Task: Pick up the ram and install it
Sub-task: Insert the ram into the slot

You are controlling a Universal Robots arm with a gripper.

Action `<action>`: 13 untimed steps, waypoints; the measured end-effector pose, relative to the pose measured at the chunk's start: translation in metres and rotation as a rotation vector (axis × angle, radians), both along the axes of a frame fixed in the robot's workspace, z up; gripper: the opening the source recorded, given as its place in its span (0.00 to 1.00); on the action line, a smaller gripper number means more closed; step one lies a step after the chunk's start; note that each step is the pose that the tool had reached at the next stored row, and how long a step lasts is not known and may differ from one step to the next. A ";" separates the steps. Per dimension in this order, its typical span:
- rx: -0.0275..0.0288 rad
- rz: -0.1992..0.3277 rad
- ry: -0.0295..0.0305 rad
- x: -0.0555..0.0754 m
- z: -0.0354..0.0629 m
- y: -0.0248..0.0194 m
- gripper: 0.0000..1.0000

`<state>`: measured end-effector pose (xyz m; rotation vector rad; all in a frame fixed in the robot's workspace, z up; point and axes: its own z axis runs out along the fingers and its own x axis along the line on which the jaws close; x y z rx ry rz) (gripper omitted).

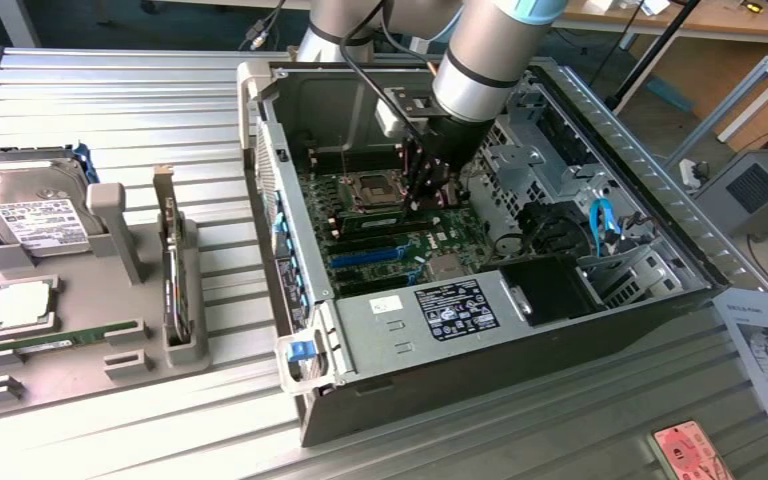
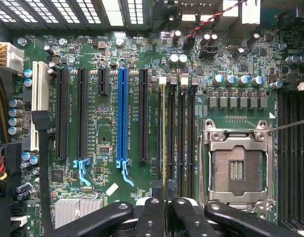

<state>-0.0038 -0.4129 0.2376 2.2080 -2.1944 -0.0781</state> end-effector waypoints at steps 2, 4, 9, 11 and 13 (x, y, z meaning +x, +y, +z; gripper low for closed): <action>-0.0001 0.000 0.0000 0.000 -0.0001 0.0001 0.12; 0.0000 0.000 0.0000 0.000 -0.0003 0.0001 0.12; 0.0000 0.000 0.0000 0.000 -0.0008 0.0009 0.12; 0.0001 0.000 -0.0004 0.000 -0.0009 0.0009 0.12; -0.0001 0.000 -0.0004 0.000 -0.0009 0.0009 0.12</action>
